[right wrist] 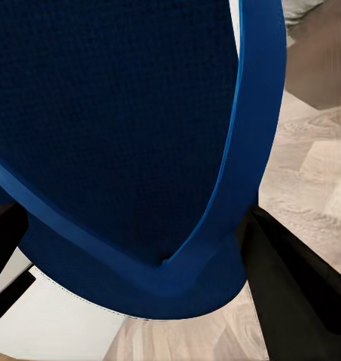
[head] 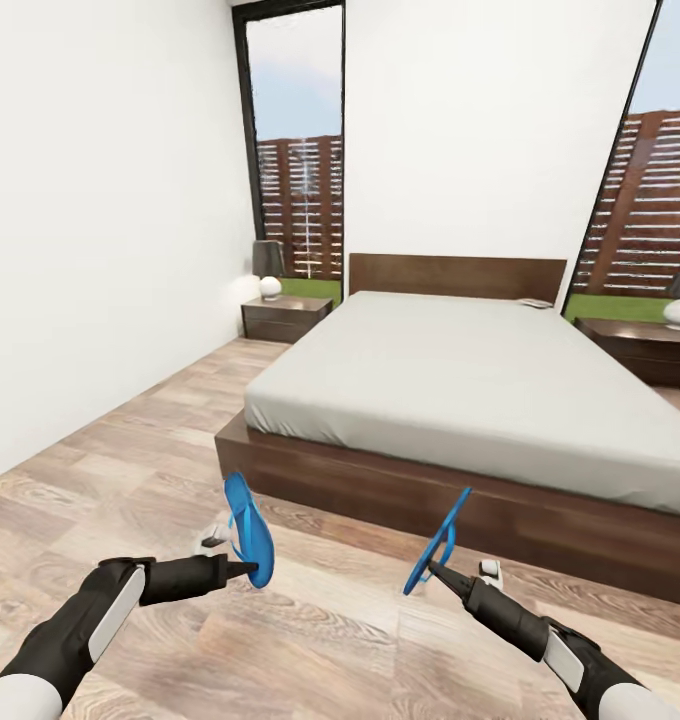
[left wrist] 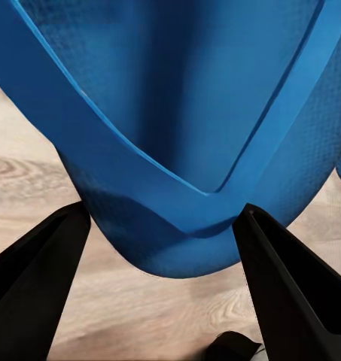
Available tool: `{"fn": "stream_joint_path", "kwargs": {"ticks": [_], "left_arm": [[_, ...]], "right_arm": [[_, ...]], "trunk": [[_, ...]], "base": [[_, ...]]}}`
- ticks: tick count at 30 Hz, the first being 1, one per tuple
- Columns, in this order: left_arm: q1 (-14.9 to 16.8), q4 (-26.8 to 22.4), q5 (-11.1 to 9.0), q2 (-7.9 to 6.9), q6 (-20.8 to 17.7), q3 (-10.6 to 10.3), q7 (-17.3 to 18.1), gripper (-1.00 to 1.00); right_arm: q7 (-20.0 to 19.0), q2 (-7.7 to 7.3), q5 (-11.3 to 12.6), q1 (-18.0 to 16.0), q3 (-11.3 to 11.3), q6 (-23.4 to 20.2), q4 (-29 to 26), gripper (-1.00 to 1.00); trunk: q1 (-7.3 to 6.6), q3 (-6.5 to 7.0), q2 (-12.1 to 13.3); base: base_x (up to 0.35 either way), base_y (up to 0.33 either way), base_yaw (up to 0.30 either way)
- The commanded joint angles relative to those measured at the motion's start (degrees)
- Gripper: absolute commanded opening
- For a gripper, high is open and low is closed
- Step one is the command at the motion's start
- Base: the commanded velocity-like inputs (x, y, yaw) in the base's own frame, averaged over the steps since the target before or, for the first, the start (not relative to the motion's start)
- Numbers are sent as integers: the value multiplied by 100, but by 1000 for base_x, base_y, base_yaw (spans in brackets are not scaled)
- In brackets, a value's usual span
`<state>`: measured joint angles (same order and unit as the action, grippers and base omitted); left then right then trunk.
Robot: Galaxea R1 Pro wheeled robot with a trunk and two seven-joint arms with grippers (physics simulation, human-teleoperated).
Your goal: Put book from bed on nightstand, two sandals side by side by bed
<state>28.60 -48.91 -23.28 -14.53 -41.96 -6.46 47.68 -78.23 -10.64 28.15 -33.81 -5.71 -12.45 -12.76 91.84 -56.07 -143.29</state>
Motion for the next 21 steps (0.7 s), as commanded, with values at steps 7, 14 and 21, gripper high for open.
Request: {"fn": "stream_joint_path", "kwargs": {"ticks": [7, 14, 21], "left_arm": [[3, -4, -45, -6, -32, -13, -5, -100], [5, -4, -45, 18, -32, -13, -8, -100], [5, -4, -39, 68, -32, -13, -21, -100]], "right_arm": [[-34, 1, 15, -3, -18, -70, 1, -100], [-34, 1, 15, -3, -18, -65, 1, -100], [-34, 1, 15, -3, -18, -64, 1, -100]], "trunk": [[-1, -6, -3], [-1, -6, -3], [-1, -6, -3]], "base": [[0, -223, -243], [0, -234, -238], [0, -238, -234]]}}
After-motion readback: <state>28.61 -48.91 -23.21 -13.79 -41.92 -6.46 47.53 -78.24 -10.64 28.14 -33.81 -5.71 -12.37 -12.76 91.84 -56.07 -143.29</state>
